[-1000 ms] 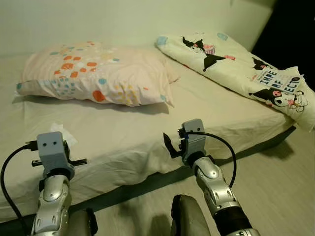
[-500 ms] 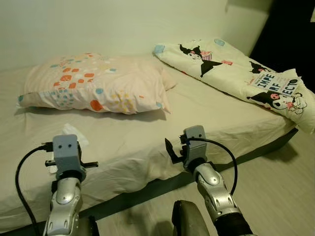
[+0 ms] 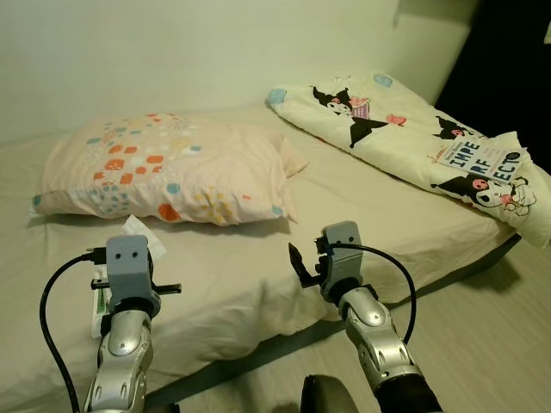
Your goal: Clean up the room
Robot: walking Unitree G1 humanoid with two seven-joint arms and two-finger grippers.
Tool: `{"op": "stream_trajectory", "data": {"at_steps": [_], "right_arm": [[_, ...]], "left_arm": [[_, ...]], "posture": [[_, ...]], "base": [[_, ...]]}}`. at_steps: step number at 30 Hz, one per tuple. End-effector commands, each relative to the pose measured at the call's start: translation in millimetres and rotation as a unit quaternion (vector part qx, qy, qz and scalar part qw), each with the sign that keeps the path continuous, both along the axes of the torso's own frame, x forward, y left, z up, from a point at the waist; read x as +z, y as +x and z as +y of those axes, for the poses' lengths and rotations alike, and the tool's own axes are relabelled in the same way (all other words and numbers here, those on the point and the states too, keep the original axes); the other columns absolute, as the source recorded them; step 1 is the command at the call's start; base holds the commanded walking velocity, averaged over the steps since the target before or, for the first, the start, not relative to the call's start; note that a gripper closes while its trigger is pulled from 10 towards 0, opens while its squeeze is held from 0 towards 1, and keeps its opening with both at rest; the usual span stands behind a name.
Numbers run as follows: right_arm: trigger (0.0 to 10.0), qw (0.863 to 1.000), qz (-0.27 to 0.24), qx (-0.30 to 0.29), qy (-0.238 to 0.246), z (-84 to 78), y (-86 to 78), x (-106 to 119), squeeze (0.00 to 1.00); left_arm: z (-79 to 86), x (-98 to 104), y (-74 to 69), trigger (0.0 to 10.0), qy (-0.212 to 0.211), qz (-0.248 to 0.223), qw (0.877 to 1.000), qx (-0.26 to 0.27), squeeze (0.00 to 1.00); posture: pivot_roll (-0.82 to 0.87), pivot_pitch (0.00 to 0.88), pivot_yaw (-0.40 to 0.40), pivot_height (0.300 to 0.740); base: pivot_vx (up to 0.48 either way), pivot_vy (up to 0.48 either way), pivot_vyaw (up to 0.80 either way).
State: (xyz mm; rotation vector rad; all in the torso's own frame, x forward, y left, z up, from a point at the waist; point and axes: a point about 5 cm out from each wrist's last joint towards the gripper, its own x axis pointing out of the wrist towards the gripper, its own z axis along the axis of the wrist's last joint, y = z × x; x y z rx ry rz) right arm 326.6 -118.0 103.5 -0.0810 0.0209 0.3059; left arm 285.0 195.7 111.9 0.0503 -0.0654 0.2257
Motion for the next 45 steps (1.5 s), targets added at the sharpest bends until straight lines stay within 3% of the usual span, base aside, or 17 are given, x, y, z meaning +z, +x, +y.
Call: {"op": "stream_trajectory", "data": {"at_steps": [1,32,45], "right_arm": [[10.0,1.000,0.004,0.007,0.000,3.4,-1.7,-4.5,0.00],[10.0,0.999,0.000,0.038,-0.003,11.2,-1.8,-3.2,0.00],[10.0,1.000,0.001,0.029,-0.003,8.8,-3.6,-4.7,0.00]], "left_arm": [[3.9,-7.0,-3.4,10.0,0.000,0.015,1.000,0.012,0.00],[4.0,-13.0,-10.0,10.0,-0.004,0.022,0.999,0.024,0.00],[6.9,-14.5,-10.3,10.0,-0.002,0.027,0.999,0.026,0.00]], "posture": [[0.01,0.073,-0.081,0.617],[0.01,0.101,-0.099,0.617],[0.00,0.110,-0.090,0.642]], "base": [[0.000,0.000,0.00],[0.000,0.000,0.00],[0.000,0.000,0.00]]}}
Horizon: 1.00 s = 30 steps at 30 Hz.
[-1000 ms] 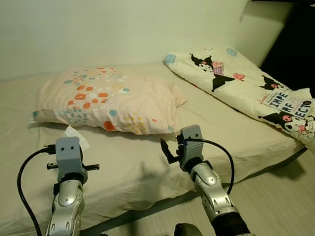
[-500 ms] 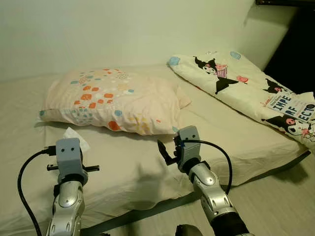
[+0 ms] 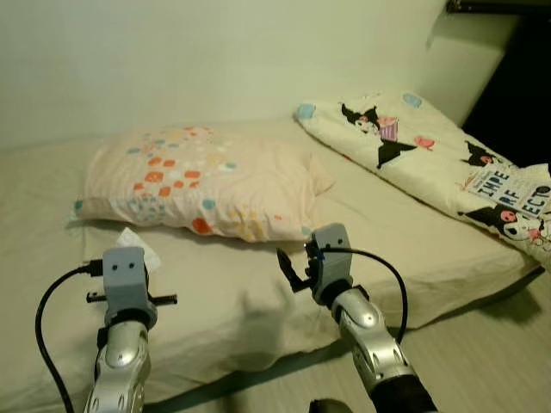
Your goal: Clean up the room
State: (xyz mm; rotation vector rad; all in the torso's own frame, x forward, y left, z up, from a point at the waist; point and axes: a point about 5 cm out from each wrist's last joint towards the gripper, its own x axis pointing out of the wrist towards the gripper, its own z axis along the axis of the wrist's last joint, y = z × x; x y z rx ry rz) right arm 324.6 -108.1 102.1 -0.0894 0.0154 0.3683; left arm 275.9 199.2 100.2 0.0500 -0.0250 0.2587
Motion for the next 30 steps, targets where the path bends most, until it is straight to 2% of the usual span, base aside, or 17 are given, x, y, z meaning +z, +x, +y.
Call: {"op": "stream_trajectory", "data": {"at_steps": [1,21,30], "right_arm": [[10.0,1.000,0.003,-0.003,0.000,-1.1,-1.5,-3.3,0.00],[10.0,1.000,-0.003,0.029,0.002,4.1,-3.6,-0.7,0.00],[10.0,0.999,-0.007,0.045,0.006,6.1,-5.6,1.4,0.00]], "left_arm": [[3.5,-2.9,-1.3,10.0,0.001,0.007,1.000,0.009,0.00],[4.7,-4.1,-4.6,10.0,-0.003,0.004,1.000,0.019,0.00],[2.1,-5.5,-5.4,10.0,-0.005,0.005,1.000,0.018,0.00]], "posture": [[0.00,0.110,-0.090,0.642],[0.00,0.102,-0.104,0.642],[0.00,0.097,-0.110,0.681]], "base": [[0.000,0.000,0.00],[0.000,0.000,0.00],[0.000,0.000,0.00]]}}
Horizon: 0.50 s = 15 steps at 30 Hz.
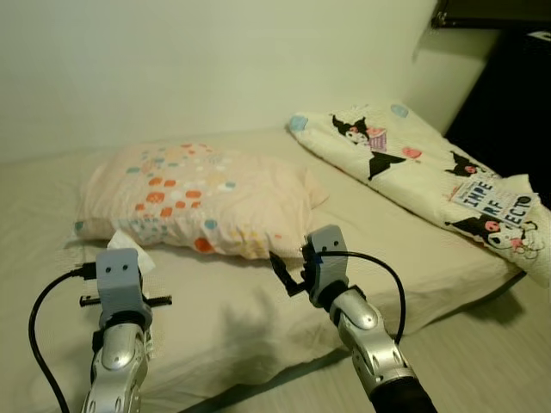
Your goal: Clean up the room
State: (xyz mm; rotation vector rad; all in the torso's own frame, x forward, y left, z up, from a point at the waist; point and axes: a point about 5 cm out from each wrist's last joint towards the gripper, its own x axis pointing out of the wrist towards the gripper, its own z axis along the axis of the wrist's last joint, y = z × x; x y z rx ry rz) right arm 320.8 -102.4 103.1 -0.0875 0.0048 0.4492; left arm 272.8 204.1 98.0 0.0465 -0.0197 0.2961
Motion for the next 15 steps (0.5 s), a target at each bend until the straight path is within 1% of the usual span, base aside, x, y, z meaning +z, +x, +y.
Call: {"op": "stream_trajectory", "data": {"at_steps": [1,4,15], "right_arm": [[10.0,1.000,-0.004,0.005,0.004,0.7,-1.9,0.5,0.00],[10.0,1.000,-0.004,0.006,0.004,0.9,-1.9,0.6,0.00],[10.0,1.000,-0.006,0.017,0.002,1.0,-2.8,1.9,0.00]], "left_arm": [[-2.9,-3.3,-2.2,10.0,-0.003,0.003,1.000,-0.001,0.00],[-3.1,-3.5,-2.1,10.0,-0.003,0.003,1.000,-0.001,0.00],[-5.4,-5.1,-1.5,10.0,-0.008,0.001,1.000,0.000,0.00]], "posture": [[0.00,0.097,-0.110,0.686],[0.00,0.094,-0.111,0.691],[-0.01,0.086,-0.120,0.731]], "base": [[0.000,0.000,0.00],[0.000,0.000,0.00],[0.000,0.000,0.00]]}}
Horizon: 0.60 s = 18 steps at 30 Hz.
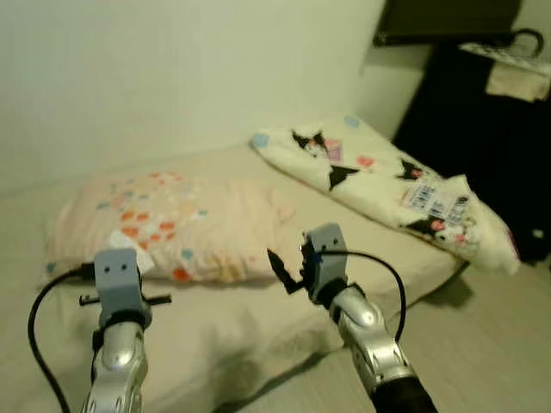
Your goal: Clean up the room
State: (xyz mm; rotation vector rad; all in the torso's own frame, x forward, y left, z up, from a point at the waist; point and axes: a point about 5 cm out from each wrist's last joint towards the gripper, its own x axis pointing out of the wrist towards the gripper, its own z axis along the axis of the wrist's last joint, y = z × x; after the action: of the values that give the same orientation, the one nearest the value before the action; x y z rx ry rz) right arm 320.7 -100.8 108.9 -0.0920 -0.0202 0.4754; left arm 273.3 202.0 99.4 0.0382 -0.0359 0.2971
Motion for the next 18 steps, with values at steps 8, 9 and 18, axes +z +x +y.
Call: {"op": "stream_trajectory", "data": {"at_steps": [8,9,18], "right_arm": [[10.0,1.000,0.020,0.009,-0.012,0.3,-2.2,-8,0.00],[10.0,1.000,0.028,0.008,-0.012,0.4,-2.4,-11,0.00],[10.0,0.996,0.050,-0.072,-0.030,-14.5,3.3,-24,0.00]], "left_arm": [[-3.9,-10,-2.9,10.0,-0.007,0.014,1.000,0.001,0.00],[-3.7,-11,-3.3,10.0,-0.008,0.016,1.000,0.001,0.00],[-8.1,-22,-6.3,10.0,0.005,0.050,0.998,-0.026,0.00]], "posture": [[-0.02,0.089,-0.124,0.740],[-0.02,0.089,-0.124,0.740],[-0.01,0.088,-0.115,0.740]], "base": [[0.000,0.000,0.00],[0.000,0.000,0.00],[0.000,0.000,0.00]]}}
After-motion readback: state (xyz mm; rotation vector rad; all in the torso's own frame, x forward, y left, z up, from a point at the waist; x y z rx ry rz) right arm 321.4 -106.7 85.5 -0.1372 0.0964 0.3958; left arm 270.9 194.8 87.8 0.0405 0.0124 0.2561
